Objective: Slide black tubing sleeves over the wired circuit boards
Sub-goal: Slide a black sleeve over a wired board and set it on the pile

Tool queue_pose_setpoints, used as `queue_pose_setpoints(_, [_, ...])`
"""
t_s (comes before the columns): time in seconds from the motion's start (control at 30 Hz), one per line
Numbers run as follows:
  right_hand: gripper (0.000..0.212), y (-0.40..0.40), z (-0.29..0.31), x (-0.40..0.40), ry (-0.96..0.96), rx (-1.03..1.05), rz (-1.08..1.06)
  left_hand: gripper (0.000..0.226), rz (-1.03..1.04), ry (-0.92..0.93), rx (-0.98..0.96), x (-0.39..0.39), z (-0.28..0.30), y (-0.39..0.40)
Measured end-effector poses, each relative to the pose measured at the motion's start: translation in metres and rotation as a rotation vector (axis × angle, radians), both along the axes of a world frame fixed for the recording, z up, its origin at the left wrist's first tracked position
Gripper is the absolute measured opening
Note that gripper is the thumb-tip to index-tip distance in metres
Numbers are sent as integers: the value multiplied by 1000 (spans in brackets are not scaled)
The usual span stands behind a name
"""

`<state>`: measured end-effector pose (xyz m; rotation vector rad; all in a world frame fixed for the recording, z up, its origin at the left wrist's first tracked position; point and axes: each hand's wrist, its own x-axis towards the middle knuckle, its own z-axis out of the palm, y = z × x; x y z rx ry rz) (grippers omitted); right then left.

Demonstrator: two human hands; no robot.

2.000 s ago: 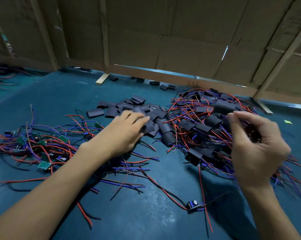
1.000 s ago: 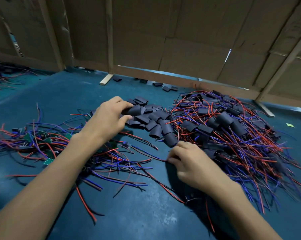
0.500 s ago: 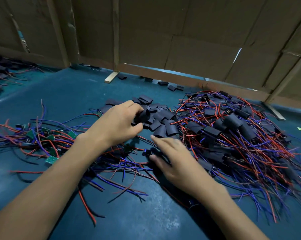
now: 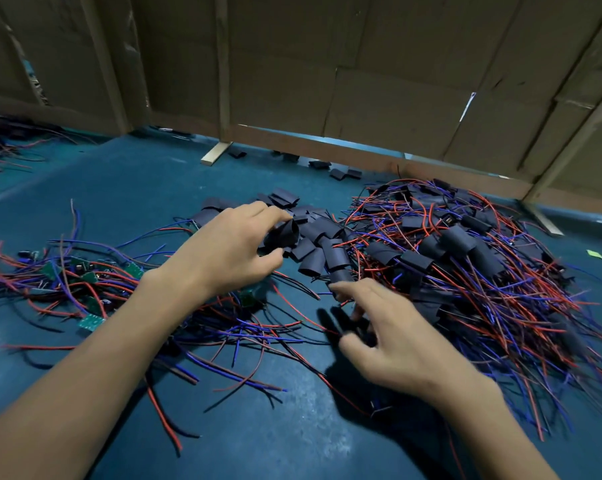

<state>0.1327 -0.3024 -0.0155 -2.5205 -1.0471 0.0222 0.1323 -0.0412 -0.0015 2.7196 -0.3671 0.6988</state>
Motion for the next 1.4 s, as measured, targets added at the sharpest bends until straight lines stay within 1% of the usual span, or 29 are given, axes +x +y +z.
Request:
queue_pose_setpoints(0.07, [37, 10, -9, 0, -53, -48, 37, 43, -3, 4, 28, -1, 0, -1])
queue_pose_setpoints(0.17, [21, 16, -13, 2, -36, -67, 12, 41, -5, 30, 73, -1, 1, 0])
queue_pose_setpoints(0.23, [19, 12, -13, 2, -34, -56, 16, 41, -1, 33, 90, -1, 1, 1])
queue_pose_setpoints(0.33, [33, 5, -12, 0, -23, -45, 54, 42, 4, 21, 91, 0, 1, 2])
queue_pose_setpoints(0.37, [34, 4, -12, 0, -12, -46, 56, 42, 5, 21, 92, 0, 0, 2])
queue_pose_setpoints(0.47, [17, 5, -13, 2, -9, -13, 41, 39, -14, 33, 74, 0, 1, 1])
queue_pose_setpoints(0.6, [11, 8, -17, 2, -41, -36, 49, 36, -86, 56, 10, 0, 2, 2])
queue_pose_setpoints(0.63, [8, 6, -16, 3, -28, 4, 38, 35, -102, 55, -1, -1, 2, 2])
queue_pose_setpoints(0.7, [3, -3, -14, 4, 16, 170, -15, 36, -130, 45, -21, -2, 3, 3])
queue_pose_setpoints(0.8, [5, -12, -8, 6, 189, 539, -89, 38, -174, 38, -26, -4, 6, 3])
queue_pose_setpoints(0.83, [8, -13, -6, 6, 214, 631, -101, 39, -197, 40, -26, -5, 6, 3])
queue_pose_setpoints(0.87, [12, -13, -4, 5, 190, 686, -101, 41, -227, 41, -28, -6, 7, 2])
queue_pose_setpoints(0.97, [15, -10, -1, 3, 78, 734, -100, 45, -300, 14, -21, -8, 10, -2])
queue_pose_setpoints(1.07, [15, -8, 0, 1, 48, 778, -98, 46, -310, -10, -16, -9, 10, -3])
queue_pose_setpoints(1.23, [13, -8, 1, 1, -97, 842, -131, 44, -327, -8, -41, -9, 8, -2])
queue_pose_setpoints(1.3, [13, -7, 1, 1, -116, 845, -132, 44, -336, -17, -38, -10, 8, -3])
queue_pose_setpoints(1.4, [12, -8, -2, 3, -83, 809, -113, 44, -348, -32, -51, -10, 8, -5])
